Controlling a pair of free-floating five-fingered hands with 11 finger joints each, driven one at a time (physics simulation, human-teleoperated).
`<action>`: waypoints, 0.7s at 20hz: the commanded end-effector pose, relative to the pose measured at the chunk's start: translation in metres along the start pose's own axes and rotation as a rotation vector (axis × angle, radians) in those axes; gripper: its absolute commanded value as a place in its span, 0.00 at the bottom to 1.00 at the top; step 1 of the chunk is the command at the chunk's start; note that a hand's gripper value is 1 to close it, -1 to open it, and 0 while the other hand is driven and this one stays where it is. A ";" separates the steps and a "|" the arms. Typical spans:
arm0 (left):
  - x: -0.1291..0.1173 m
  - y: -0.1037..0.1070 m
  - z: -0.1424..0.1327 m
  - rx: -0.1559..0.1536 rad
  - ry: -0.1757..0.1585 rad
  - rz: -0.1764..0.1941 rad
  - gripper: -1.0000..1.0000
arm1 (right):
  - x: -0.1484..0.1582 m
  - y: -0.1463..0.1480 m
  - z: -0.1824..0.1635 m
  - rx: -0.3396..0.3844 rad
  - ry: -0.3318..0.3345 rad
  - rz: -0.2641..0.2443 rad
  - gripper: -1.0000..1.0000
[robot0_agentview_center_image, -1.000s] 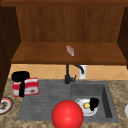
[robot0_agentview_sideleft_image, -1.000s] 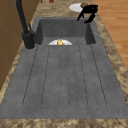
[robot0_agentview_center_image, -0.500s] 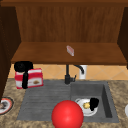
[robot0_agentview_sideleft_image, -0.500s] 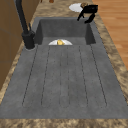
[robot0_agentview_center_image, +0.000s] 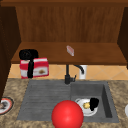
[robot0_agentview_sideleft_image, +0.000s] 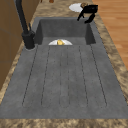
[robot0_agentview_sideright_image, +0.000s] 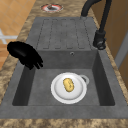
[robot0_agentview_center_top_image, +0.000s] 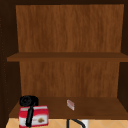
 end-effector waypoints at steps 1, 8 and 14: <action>-0.006 0.021 -0.011 -0.003 0.000 -0.036 1.00 | 0.000 0.000 0.000 0.000 0.000 0.000 0.50; -0.040 0.051 -0.031 -0.011 0.004 -0.040 1.00 | 0.000 0.000 0.000 0.000 0.000 0.000 0.50; -0.076 0.077 -0.046 -0.016 0.008 -0.025 1.00 | 0.000 0.000 0.000 0.000 0.000 0.000 0.50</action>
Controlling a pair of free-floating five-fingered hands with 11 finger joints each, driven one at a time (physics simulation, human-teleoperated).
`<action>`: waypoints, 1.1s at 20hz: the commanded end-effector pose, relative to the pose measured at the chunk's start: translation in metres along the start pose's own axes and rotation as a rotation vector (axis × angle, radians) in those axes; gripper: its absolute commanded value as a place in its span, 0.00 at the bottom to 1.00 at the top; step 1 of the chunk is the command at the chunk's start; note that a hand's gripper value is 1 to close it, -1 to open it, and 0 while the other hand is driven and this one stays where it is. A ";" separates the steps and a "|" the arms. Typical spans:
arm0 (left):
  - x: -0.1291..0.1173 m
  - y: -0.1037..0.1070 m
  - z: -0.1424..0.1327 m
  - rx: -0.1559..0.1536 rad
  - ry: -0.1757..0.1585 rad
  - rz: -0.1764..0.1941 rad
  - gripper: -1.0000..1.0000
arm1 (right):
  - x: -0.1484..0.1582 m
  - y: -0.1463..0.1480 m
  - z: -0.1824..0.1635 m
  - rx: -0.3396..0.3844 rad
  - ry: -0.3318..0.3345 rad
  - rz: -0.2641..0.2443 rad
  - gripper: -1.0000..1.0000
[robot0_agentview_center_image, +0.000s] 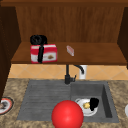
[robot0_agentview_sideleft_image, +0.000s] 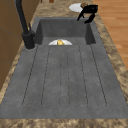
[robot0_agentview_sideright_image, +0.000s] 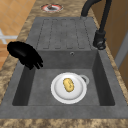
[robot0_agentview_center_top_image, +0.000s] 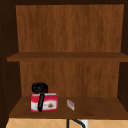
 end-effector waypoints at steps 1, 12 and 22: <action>-0.024 0.020 -0.008 -0.008 0.003 -0.019 1.00 | 0.000 0.000 0.000 0.000 0.000 0.000 0.50; -0.110 0.045 -0.018 -0.004 0.000 -0.060 1.00 | 0.000 0.000 0.000 0.000 0.000 0.000 0.50; -0.202 0.039 -0.028 0.006 -0.003 -0.049 1.00 | 0.000 0.000 0.000 0.000 0.000 0.000 0.50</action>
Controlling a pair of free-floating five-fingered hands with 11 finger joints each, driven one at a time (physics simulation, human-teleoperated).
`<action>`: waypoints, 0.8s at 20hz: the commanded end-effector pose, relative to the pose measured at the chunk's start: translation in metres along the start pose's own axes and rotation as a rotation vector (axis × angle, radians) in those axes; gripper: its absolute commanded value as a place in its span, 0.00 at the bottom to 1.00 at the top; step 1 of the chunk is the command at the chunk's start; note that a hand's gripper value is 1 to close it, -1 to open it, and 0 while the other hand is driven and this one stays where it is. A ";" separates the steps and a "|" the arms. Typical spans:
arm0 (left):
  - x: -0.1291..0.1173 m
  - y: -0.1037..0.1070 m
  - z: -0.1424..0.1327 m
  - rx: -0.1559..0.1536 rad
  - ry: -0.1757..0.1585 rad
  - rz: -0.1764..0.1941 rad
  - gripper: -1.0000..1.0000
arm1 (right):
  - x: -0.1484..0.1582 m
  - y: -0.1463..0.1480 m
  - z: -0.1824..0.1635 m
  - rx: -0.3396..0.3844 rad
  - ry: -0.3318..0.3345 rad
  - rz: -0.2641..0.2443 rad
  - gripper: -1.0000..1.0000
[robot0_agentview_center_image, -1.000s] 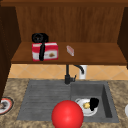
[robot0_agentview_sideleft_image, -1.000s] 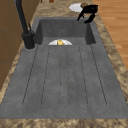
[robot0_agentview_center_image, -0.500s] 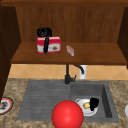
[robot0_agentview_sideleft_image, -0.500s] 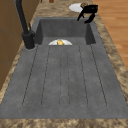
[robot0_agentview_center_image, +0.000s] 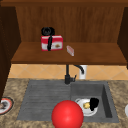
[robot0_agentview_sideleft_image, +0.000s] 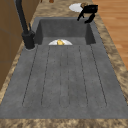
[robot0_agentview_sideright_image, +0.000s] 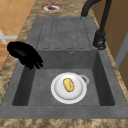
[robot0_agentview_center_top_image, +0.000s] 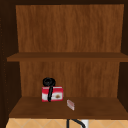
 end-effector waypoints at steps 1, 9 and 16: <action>-0.037 -0.007 -0.004 0.021 -0.010 -0.032 1.00 | 0.000 0.000 0.000 0.000 0.000 0.000 0.50; -0.119 -0.038 0.000 0.052 -0.026 -0.018 1.00 | 0.000 0.000 0.000 0.000 0.000 0.000 0.50; -0.176 -0.032 -0.004 0.013 -0.017 -0.054 1.00 | 0.000 0.000 0.000 0.000 0.000 0.000 0.50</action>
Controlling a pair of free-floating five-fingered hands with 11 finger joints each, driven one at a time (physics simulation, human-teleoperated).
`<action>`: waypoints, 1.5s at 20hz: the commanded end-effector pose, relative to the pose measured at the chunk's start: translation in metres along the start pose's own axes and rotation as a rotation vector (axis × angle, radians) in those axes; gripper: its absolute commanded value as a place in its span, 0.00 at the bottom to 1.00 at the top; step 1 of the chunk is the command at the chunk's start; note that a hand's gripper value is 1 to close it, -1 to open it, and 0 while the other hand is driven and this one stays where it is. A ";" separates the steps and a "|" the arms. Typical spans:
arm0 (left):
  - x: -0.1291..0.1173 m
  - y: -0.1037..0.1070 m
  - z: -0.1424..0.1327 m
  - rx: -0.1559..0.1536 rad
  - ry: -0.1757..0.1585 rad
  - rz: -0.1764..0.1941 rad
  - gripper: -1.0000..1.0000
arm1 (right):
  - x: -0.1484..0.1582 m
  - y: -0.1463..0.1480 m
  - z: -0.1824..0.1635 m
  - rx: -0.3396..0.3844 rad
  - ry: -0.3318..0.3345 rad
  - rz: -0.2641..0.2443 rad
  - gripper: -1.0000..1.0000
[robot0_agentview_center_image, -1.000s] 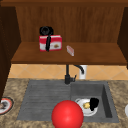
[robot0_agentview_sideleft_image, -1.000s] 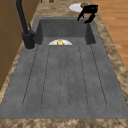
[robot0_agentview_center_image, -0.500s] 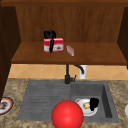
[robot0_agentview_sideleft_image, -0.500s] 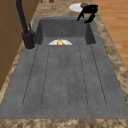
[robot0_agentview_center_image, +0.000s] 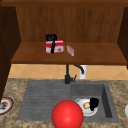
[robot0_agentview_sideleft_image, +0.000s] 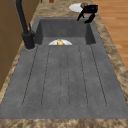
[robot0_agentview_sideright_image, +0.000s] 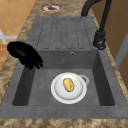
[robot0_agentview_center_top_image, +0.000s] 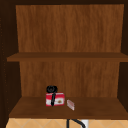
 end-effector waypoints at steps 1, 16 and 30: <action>-0.025 0.006 -0.002 0.000 -0.007 -0.056 1.00 | 0.000 0.000 0.000 0.000 0.000 0.000 0.50; -0.089 -0.032 0.011 -0.024 -0.056 -0.016 1.00 | 0.000 0.000 0.000 0.000 0.000 0.000 0.50; -0.150 -0.025 0.010 -0.020 -0.076 -0.070 1.00 | 0.000 0.000 0.000 0.000 0.000 0.000 0.50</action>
